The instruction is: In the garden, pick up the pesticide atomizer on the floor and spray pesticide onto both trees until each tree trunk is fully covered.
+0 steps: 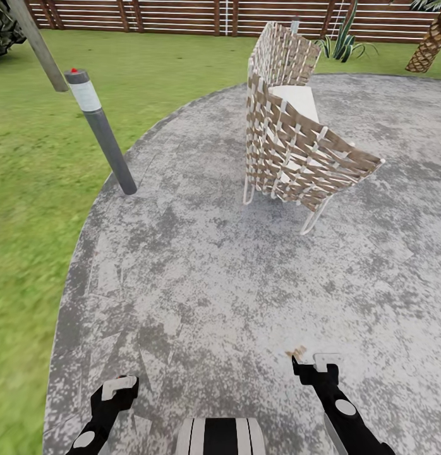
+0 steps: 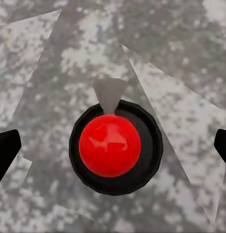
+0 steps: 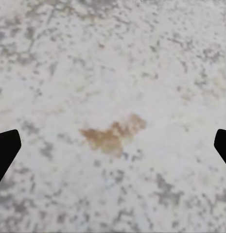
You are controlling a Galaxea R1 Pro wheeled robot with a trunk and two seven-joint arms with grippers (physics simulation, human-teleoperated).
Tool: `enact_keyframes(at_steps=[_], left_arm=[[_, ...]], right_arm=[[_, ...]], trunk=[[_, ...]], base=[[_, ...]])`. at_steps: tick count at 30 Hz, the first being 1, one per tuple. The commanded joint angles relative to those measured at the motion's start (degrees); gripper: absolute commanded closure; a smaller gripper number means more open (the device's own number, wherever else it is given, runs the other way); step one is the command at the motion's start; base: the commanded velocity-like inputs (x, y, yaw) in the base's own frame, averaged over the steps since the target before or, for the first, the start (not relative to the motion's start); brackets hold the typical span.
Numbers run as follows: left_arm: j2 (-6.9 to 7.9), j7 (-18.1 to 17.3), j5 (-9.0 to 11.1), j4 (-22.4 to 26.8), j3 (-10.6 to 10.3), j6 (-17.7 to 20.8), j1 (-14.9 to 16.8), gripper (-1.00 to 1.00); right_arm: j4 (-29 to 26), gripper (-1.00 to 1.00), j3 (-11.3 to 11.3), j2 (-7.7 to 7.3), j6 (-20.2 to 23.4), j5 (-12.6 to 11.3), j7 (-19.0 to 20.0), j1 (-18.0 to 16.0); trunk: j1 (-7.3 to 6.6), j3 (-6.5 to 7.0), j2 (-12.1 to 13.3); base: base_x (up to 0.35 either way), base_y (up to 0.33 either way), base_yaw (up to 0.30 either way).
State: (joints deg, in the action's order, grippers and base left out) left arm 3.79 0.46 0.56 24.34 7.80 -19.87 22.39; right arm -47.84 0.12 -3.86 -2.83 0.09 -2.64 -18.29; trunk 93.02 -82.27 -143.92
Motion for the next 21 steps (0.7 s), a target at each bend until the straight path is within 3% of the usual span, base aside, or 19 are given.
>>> enact_keyframes(at_steps=[1, 3, 4, 21], left_arm=[[-0.01, 0.06, 0.05, -0.06, 0.05, -0.2, 0.02, -1.0], [0.04, 0.06, 0.07, -0.06, 0.06, -0.27, 0.02, -1.0], [0.03, 0.04, 0.07, -0.06, 0.04, -0.3, 0.02, 1.0], [0.08, 0.07, 0.23, 0.01, 0.11, -0.26, 0.02, 1.0]], right_arm=[[0.03, -1.0, 0.05, -0.01, -0.16, 0.03, -0.18, -0.01], [0.03, -1.0, 0.05, -0.01, -0.16, 0.03, -0.18, 0.0], [0.03, -1.0, 0.05, -0.01, -0.16, 0.01, -0.18, 0.0], [0.19, -1.0, 0.04, -0.01, -0.16, 0.03, -0.18, 0.0]], trunk=[[-0.01, -0.03, -0.01], [-0.01, -0.03, -0.01], [-0.01, -0.03, -0.01], [-0.01, -0.03, -0.01]], base=[[0.007, 0.0, 0.0], [0.004, 0.0, 0.0], [0.001, 0.0, 0.0], [0.0, 0.0, 0.0]])
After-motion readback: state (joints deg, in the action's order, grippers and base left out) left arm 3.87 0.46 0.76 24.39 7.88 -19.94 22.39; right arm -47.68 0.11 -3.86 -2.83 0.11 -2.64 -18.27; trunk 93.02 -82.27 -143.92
